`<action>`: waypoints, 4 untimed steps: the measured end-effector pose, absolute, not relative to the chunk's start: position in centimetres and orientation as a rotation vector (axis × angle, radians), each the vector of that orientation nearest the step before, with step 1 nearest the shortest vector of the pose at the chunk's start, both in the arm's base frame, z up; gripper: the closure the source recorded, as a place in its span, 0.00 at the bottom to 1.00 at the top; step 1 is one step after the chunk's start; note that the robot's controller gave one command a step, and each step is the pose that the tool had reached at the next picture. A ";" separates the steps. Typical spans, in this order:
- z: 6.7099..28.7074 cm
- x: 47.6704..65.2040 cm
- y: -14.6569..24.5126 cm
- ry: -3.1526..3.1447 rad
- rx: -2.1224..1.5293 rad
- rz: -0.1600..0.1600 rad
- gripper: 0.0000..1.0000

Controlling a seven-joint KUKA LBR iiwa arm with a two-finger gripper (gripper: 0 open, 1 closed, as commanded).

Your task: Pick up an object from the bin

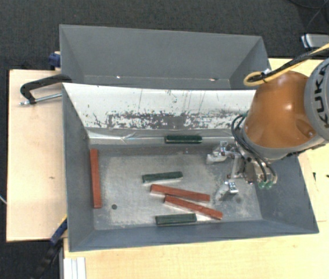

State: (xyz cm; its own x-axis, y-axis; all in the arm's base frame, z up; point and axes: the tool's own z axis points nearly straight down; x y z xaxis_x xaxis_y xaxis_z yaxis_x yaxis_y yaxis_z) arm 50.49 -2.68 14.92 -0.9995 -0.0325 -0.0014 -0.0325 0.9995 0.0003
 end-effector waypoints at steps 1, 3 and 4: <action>7.7 50.6 -4.7 3.136 -0.144 0.001 1.00; 7.7 50.7 -4.7 3.130 -0.144 0.000 0.00; 7.7 54.8 2.1 3.140 -0.147 -0.002 1.00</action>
Offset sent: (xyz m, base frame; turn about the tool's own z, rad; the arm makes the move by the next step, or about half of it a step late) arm 0.0000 0.0000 0.0000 0.0000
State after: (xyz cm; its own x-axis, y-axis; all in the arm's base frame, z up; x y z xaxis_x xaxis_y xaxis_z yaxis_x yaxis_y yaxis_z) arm 54.84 2.10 7.75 -0.9956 -0.0935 0.0016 -0.0935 0.9956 -0.0009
